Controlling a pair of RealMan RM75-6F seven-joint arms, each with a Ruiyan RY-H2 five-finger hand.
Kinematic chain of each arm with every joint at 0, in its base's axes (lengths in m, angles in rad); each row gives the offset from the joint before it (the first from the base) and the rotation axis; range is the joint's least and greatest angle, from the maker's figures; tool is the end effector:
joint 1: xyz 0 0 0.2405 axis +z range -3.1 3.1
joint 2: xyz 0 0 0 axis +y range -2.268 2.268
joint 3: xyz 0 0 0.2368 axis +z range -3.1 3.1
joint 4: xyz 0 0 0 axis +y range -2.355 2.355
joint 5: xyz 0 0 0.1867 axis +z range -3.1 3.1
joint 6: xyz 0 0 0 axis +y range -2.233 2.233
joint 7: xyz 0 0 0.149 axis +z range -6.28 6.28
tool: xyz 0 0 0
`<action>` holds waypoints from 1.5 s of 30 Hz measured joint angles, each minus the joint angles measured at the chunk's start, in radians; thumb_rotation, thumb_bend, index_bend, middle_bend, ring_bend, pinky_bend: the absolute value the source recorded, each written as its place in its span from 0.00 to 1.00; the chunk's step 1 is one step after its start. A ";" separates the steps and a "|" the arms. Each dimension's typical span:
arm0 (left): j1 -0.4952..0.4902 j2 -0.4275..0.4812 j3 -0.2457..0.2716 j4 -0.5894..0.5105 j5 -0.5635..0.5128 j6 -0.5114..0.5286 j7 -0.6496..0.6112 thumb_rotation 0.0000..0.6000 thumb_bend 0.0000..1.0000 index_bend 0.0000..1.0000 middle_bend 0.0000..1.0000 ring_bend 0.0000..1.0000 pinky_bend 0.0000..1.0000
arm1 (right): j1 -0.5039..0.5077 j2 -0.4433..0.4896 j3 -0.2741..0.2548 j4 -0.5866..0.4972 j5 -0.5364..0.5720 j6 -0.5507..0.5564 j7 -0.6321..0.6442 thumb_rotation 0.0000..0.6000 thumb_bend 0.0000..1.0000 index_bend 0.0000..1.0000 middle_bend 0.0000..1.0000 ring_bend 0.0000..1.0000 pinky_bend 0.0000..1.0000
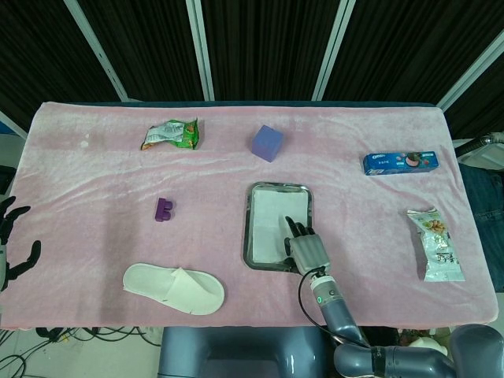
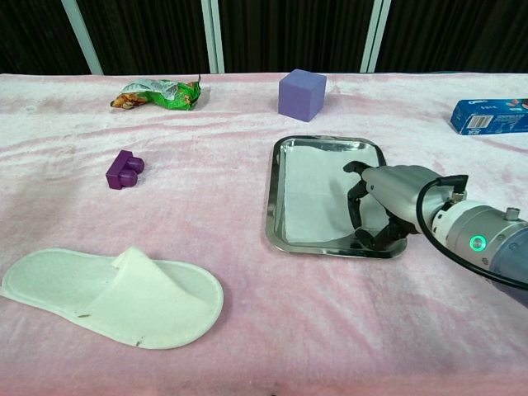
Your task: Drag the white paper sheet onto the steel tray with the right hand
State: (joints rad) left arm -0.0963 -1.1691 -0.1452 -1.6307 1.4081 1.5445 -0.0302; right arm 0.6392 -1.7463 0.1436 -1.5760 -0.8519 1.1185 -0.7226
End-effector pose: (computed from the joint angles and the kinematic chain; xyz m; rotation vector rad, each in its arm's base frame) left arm -0.2774 0.2008 0.1830 -1.1921 -0.8992 -1.0429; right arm -0.1418 -0.2747 -0.0477 1.7960 -1.0814 0.7001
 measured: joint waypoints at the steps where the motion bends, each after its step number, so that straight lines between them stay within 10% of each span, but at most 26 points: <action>1: 0.000 0.000 0.000 0.000 0.000 0.000 0.000 1.00 0.40 0.21 0.07 0.00 0.05 | 0.000 -0.001 0.000 0.000 0.000 0.003 0.000 1.00 0.37 0.57 0.02 0.12 0.20; 45: 0.000 0.001 0.001 -0.001 -0.001 -0.003 0.003 1.00 0.40 0.22 0.07 0.01 0.05 | 0.028 0.041 -0.017 -0.058 0.045 0.003 -0.029 1.00 0.32 0.34 0.00 0.10 0.20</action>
State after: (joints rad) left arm -0.0967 -1.1680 -0.1438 -1.6316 1.4066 1.5414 -0.0275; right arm 0.6673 -1.7050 0.1268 -1.6338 -0.8065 1.1216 -0.7516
